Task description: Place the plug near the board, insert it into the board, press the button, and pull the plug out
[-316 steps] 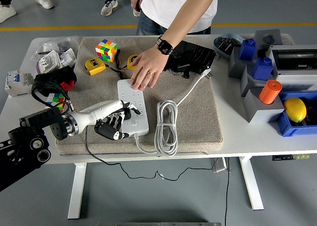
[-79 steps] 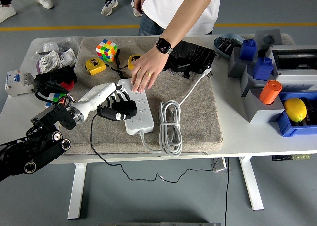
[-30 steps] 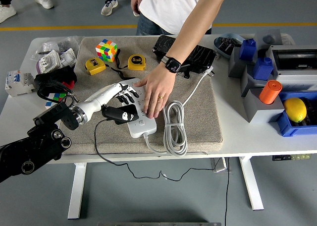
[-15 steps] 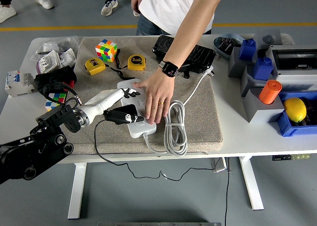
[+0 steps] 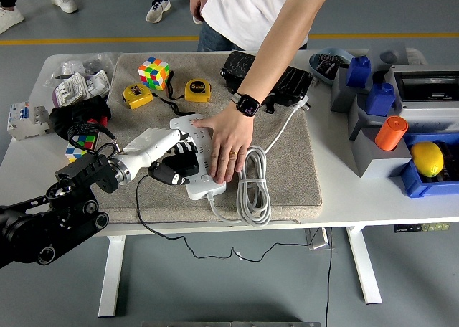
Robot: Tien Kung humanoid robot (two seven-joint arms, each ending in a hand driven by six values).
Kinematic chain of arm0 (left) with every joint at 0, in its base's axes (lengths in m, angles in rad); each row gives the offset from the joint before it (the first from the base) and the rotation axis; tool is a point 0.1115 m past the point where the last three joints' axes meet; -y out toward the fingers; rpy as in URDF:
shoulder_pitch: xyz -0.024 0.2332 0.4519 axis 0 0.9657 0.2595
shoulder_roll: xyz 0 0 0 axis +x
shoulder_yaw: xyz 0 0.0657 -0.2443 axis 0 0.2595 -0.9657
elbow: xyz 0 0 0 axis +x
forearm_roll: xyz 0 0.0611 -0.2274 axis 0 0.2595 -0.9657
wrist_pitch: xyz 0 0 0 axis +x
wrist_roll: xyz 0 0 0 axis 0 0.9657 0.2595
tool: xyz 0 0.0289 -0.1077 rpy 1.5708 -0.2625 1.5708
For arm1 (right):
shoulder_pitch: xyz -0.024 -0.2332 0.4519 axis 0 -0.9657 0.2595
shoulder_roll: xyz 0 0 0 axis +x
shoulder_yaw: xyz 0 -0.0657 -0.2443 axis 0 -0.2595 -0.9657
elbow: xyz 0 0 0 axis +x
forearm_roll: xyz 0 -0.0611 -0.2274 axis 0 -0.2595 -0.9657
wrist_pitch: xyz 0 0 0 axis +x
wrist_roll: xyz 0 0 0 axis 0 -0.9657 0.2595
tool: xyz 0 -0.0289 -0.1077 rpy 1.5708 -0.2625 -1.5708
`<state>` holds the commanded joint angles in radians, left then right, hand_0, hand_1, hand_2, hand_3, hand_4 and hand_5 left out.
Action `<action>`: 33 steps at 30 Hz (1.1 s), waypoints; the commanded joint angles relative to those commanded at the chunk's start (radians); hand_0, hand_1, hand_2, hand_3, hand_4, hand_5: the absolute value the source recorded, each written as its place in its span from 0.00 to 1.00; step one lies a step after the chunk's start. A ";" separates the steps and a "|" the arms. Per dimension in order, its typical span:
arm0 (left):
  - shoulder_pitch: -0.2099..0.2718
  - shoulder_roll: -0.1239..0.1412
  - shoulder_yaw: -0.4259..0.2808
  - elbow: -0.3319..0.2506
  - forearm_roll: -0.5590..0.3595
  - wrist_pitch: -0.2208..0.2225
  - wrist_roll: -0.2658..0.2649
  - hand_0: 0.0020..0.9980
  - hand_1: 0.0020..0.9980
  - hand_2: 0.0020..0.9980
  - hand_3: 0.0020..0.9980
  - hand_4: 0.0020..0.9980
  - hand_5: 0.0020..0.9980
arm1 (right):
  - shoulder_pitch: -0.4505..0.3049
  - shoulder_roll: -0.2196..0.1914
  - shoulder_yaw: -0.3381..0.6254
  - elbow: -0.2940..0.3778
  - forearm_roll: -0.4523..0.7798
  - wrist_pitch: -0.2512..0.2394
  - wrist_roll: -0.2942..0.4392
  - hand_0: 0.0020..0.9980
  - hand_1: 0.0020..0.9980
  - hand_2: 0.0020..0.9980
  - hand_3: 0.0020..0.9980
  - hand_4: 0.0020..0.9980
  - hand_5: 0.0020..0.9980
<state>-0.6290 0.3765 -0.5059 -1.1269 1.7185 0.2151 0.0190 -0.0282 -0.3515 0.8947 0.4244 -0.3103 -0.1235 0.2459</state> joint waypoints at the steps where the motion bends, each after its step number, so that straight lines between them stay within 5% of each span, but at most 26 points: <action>1: -0.002 -0.002 0.006 0.004 0.002 0.003 0.001 0.45 0.50 0.53 0.56 1.00 0.09 | 0.000 0.000 0.001 0.001 -0.001 0.000 0.000 0.71 0.71 0.71 0.60 1.00 0.56; 9: -0.009 -0.016 0.029 0.028 -0.021 0.024 0.004 0.45 0.49 0.52 0.56 1.00 0.08 | -0.001 -0.004 0.003 0.005 -0.005 0.000 0.000 0.71 0.71 0.71 0.60 1.00 0.56; 10: -0.009 -0.018 0.033 0.030 -0.017 0.028 0.006 0.39 0.40 0.45 0.53 0.92 0.02 | -0.001 -0.005 0.003 0.005 -0.006 -0.001 0.000 0.71 0.71 0.71 0.59 1.00 0.56; 20: -0.011 -0.025 0.048 0.059 -0.092 0.116 -0.039 0.32 0.34 0.38 0.52 0.90 0.03 | -0.002 -0.005 0.001 0.005 -0.006 -0.001 0.001 0.71 0.71 0.71 0.60 1.00 0.56; 33: -0.013 -0.024 0.044 0.072 -0.191 0.106 -0.030 0.29 0.32 0.36 0.50 0.90 0.04 | -0.001 -0.003 0.006 0.005 -0.007 -0.002 0.001 0.71 0.71 0.71 0.60 1.00 0.56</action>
<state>-0.6415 0.3525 -0.4623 -1.0545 1.5277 0.3209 -0.0107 -0.0291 -0.3547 0.9004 0.4292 -0.3174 -0.1255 0.2474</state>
